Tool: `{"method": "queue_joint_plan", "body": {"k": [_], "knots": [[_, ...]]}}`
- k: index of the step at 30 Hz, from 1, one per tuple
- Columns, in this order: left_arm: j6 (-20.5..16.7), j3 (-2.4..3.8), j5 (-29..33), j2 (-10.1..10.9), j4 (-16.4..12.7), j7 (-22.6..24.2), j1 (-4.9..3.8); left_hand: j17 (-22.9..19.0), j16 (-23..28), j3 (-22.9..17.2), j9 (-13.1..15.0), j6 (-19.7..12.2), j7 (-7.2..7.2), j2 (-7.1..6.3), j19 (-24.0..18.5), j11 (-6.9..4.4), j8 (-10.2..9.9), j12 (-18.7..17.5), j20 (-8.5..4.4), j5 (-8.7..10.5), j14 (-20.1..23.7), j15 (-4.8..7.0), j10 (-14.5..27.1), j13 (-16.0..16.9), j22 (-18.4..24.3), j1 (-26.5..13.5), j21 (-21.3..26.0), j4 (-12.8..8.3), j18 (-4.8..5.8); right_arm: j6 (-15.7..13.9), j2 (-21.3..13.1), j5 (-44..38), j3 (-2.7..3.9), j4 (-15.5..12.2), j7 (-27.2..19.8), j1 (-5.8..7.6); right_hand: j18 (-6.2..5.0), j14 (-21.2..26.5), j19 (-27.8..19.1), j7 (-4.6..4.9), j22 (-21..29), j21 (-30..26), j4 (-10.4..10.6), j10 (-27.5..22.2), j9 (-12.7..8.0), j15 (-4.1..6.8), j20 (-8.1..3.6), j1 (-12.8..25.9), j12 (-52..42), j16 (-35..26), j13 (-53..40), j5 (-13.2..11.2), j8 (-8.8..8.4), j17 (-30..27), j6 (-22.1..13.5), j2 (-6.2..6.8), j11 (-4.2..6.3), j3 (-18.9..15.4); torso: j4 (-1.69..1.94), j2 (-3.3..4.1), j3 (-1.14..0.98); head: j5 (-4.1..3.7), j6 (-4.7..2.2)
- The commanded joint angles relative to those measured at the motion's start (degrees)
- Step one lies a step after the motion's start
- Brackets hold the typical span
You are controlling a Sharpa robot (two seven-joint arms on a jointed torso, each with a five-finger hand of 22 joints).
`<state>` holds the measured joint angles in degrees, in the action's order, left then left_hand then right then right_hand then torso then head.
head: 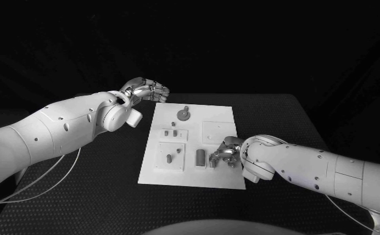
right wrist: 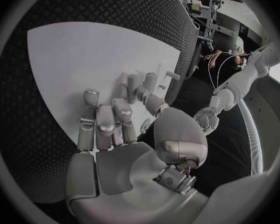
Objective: Assemble the parts on the task board
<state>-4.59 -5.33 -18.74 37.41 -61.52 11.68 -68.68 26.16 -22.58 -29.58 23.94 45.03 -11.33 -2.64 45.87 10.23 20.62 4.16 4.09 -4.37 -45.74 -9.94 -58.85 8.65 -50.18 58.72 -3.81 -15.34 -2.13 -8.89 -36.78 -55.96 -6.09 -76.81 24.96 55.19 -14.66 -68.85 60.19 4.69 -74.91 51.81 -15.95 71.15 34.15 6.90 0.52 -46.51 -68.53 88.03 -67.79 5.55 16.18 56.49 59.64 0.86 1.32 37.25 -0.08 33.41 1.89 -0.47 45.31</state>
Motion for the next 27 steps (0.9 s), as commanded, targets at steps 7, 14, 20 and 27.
{"method": "queue_joint_plan", "body": {"k": [7,14,20,27], "knots": [[0.77,0.04,-0.14,-0.22,-0.03,0.19,-0.09,0.13,0.39,-0.02,-0.09,-0.22,-0.18,0.12,0.04,-0.05,0.14,0.11,0.42,-0.04,-0.05,-0.35,-0.37,-0.12,0.1,-0.53,-0.2,0.29,-1.04,1.65,0.48,0.56,0.01,0.07,-1.02,-0.04,-0.34,0.37,0.51,0.36,-0.82,-0.19,1.26,-0.26,-0.22,0.2,0.11,1.41,0.48,-0.01,0.31,-0.09,-0.32,-0.46,0.03,1.66,-0.03,0.51,0.0,0.01,-0.02,0.16,0.26],[0.77,0.04,-0.15,-0.24,0.0,0.16,-0.09,0.14,0.41,-0.02,-0.1,-0.23,-0.19,0.11,0.04,-0.05,0.14,0.11,0.43,-0.03,-0.05,-0.35,-0.37,-0.15,0.1,-0.54,-0.2,0.3,-1.05,1.67,0.44,0.56,0.01,0.04,-1.25,-0.04,-0.34,0.58,0.57,0.44,-0.84,-0.36,3.44,-0.51,-0.32,0.13,0.09,2.55,0.63,-0.03,0.46,-0.11,-0.38,-0.68,-0.16,3.91,-0.1,1.01,-0.05,-0.01,-0.01,0.15,0.42],[0.78,0.04,-0.15,-0.21,0.01,0.13,-0.09,0.16,0.43,-0.02,-0.1,-0.25,-0.19,0.09,0.04,-0.05,0.14,0.11,0.43,-0.04,-0.05,-0.35,-0.37,-0.16,0.1,-0.54,-0.2,0.3,-1.05,1.75,0.41,0.57,0.01,-0.04,-1.47,-0.04,-0.34,0.9,0.53,0.48,-0.9,-0.47,5.24,-0.82,-0.39,0.09,0.05,3.6,0.89,-0.08,0.72,-0.14,-0.43,-1.07,-0.34,5.87,-0.15,1.23,-0.03,-0.04,0.0,0.11,0.46],[0.79,0.04,-0.15,-0.25,0.07,0.13,-0.09,0.18,0.45,-0.02,-0.11,-0.26,-0.2,0.09,0.03,-0.05,0.14,0.11,0.43,-0.04,-0.06,-0.35,-0.38,-0.19,0.11,-0.54,-0.21,0.31,-1.05,1.66,0.41,0.59,0.01,-0.1,-1.86,-0.04,-0.34,0.89,0.55,0.49,-0.92,-0.52,6.49,-0.85,-0.41,0.09,-0.01,4.18,0.87,-0.05,0.72,-0.15,-0.4,-1.02,-0.38,6.94,-0.14,1.55,-0.03,-0.04,0.01,0.1,0.46]]}}
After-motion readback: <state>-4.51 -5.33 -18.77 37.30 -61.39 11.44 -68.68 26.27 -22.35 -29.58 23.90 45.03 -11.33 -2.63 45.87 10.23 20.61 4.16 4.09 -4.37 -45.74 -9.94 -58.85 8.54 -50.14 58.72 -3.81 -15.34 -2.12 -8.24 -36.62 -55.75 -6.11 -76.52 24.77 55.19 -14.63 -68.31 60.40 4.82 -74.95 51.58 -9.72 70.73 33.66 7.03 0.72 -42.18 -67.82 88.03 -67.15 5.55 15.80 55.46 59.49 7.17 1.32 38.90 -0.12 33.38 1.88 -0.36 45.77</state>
